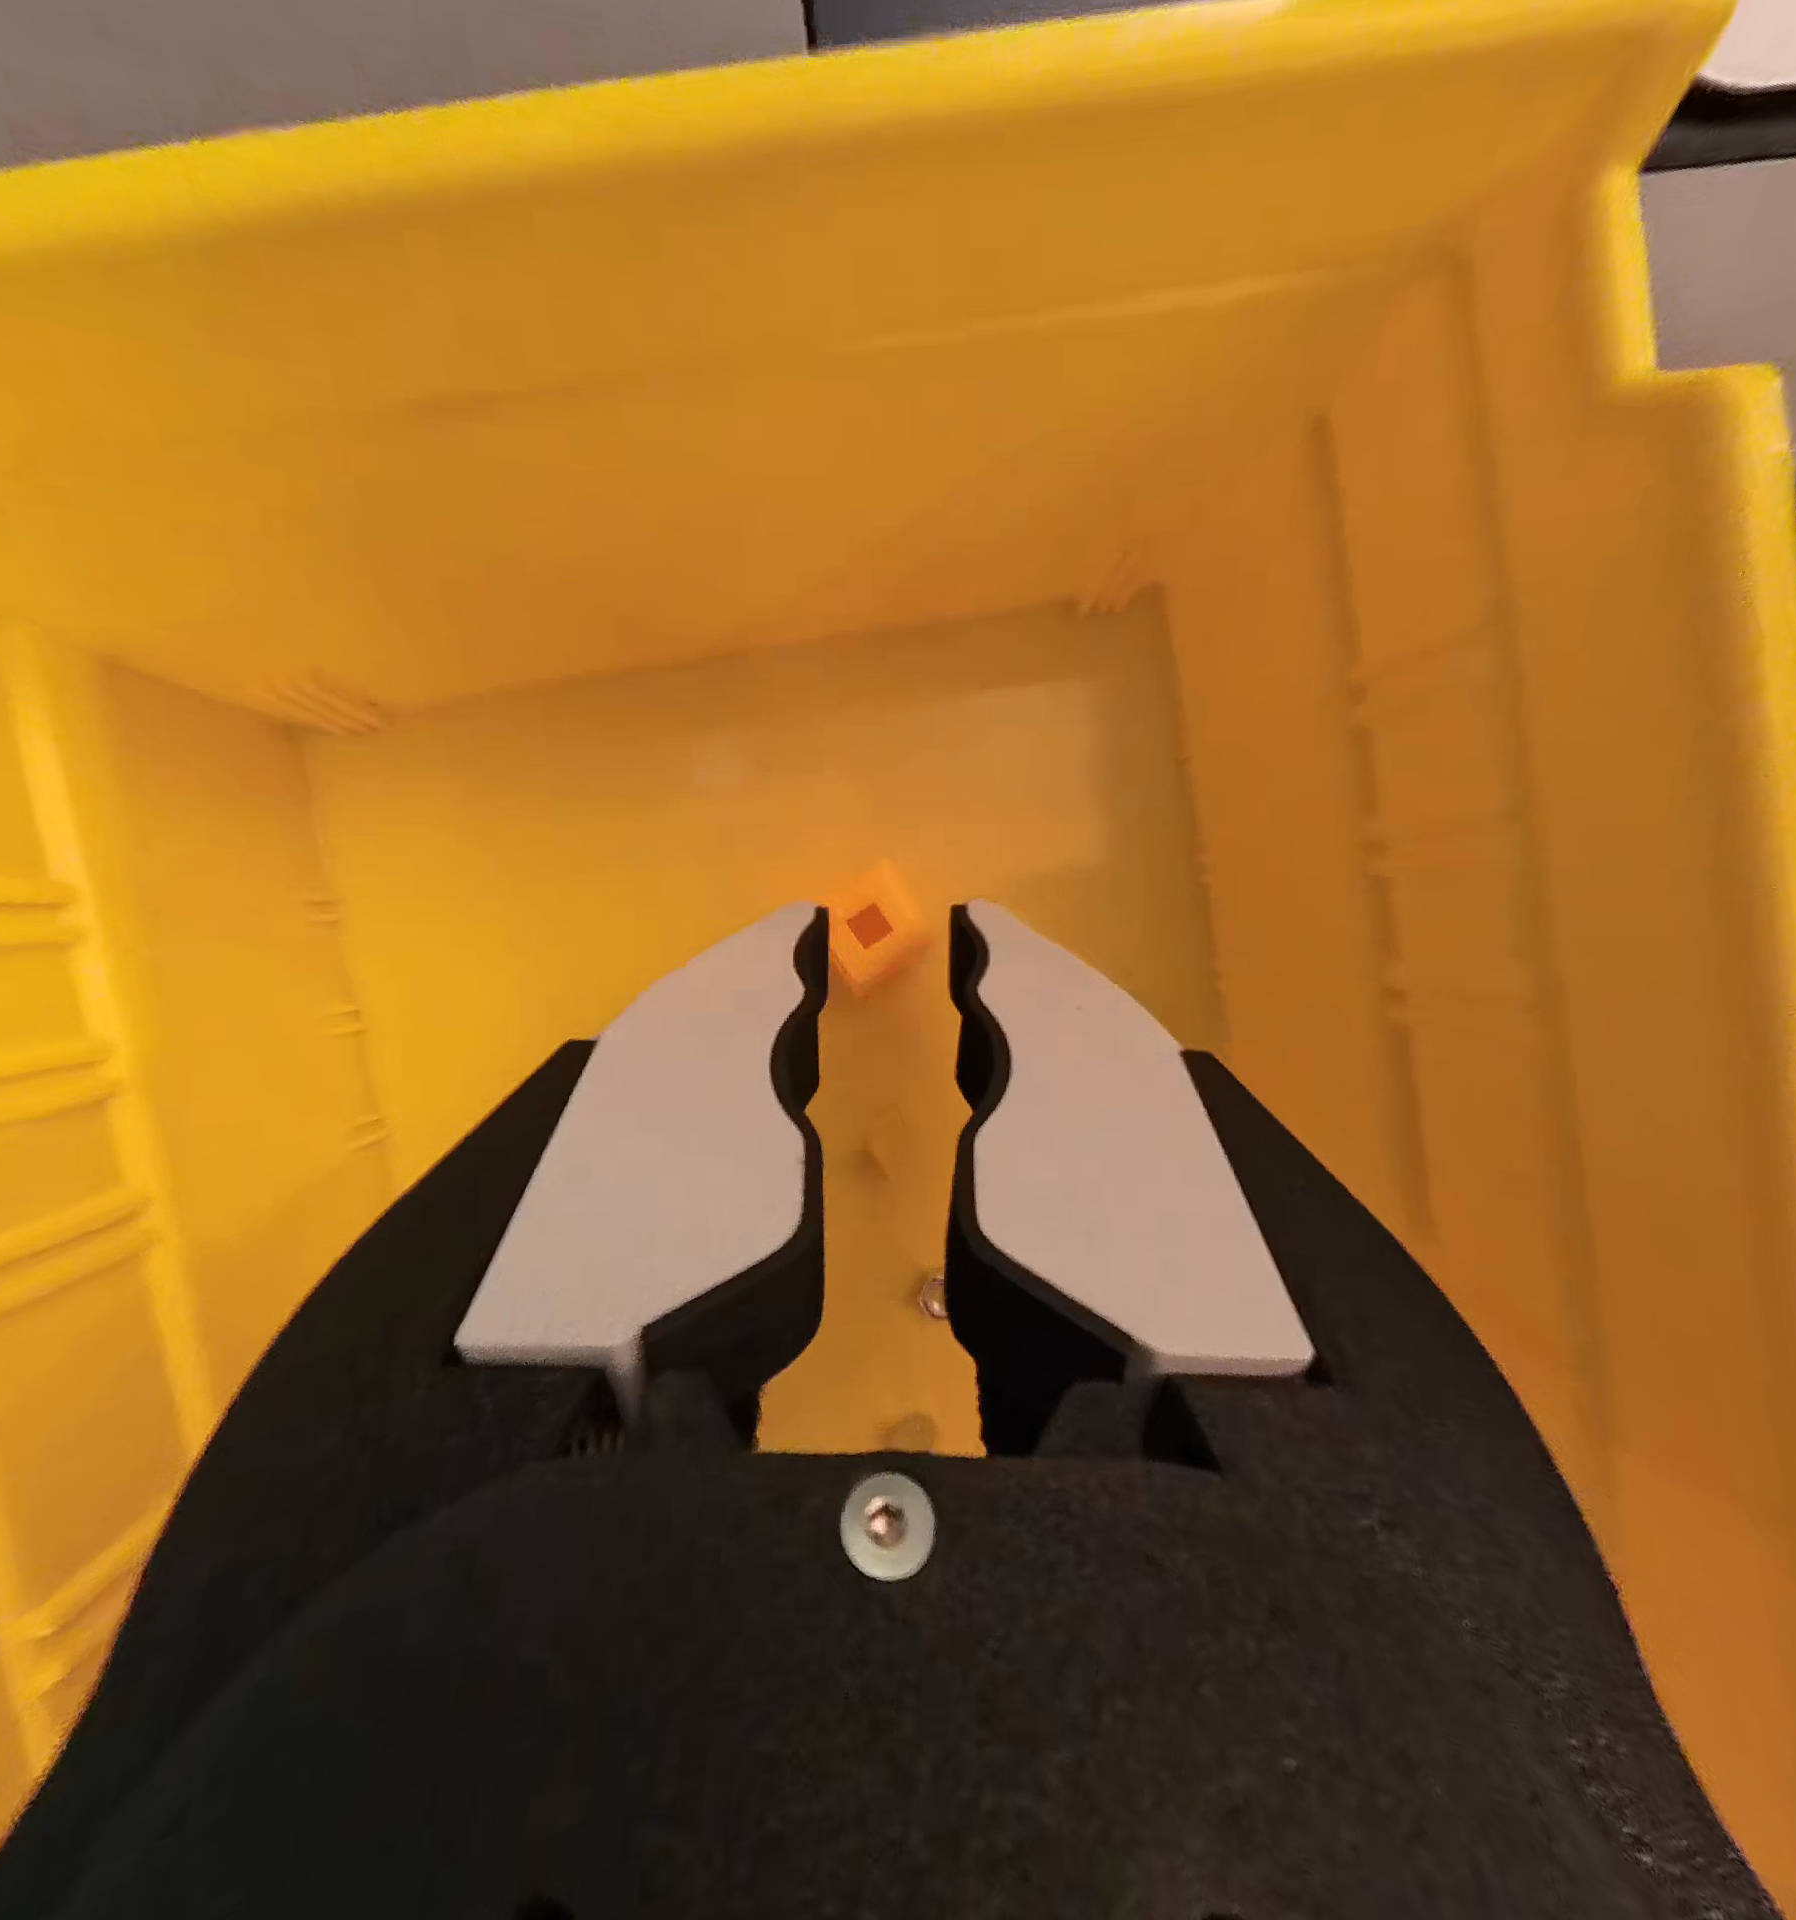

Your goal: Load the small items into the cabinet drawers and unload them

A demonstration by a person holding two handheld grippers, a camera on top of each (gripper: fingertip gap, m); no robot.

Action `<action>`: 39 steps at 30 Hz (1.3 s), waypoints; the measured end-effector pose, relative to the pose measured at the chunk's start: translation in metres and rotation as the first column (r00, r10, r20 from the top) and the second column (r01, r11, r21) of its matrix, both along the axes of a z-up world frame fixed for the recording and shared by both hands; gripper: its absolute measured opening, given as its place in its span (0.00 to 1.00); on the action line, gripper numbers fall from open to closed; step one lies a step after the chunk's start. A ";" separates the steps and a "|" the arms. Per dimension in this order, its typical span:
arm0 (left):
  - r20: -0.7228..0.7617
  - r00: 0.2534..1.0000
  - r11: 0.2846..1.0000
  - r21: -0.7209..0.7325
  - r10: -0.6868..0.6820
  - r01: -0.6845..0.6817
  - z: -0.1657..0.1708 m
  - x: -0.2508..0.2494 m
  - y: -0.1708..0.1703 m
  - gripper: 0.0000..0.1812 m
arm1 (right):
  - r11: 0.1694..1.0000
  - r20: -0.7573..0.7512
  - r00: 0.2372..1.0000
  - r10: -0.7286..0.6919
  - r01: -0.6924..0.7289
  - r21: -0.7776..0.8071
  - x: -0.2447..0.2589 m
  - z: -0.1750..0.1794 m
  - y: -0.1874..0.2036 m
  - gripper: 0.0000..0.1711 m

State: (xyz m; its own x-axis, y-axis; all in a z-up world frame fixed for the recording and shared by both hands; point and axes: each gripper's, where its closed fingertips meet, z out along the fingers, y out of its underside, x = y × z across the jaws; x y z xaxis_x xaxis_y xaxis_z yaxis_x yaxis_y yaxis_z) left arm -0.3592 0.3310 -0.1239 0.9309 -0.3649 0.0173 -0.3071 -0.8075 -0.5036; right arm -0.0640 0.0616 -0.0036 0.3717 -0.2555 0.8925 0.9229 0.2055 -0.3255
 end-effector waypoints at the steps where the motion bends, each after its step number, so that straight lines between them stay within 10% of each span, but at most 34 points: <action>1: -0.003 1.000 1.000 0.001 0.006 -0.006 0.000 0.000 0.001 0.12 | 1.000 0.000 1.000 -0.001 0.001 0.000 0.000 0.000 0.000 0.06; 12: -0.094 0.994 0.995 -0.078 0.053 -0.061 -0.014 -0.009 -0.005 0.25 | 1.000 -0.001 1.000 0.005 -0.005 -0.016 0.001 0.000 0.000 0.06; 23: -0.159 0.987 0.999 -0.043 0.014 -0.021 -0.013 -0.008 0.001 0.14 | 0.999 -0.010 1.000 0.003 -0.003 -0.039 0.005 -0.001 0.001 0.06; 32: 0.084 0.975 0.959 0.218 -0.206 0.183 0.122 0.047 -0.050 0.14 | 1.000 -0.026 1.000 0.017 -0.017 -0.018 0.003 -0.007 0.007 0.19; 39: 0.095 0.720 0.677 0.445 -0.687 0.586 0.201 0.170 -0.175 0.14 | 0.999 -0.059 0.998 0.031 -0.033 -0.032 0.005 -0.010 0.010 0.20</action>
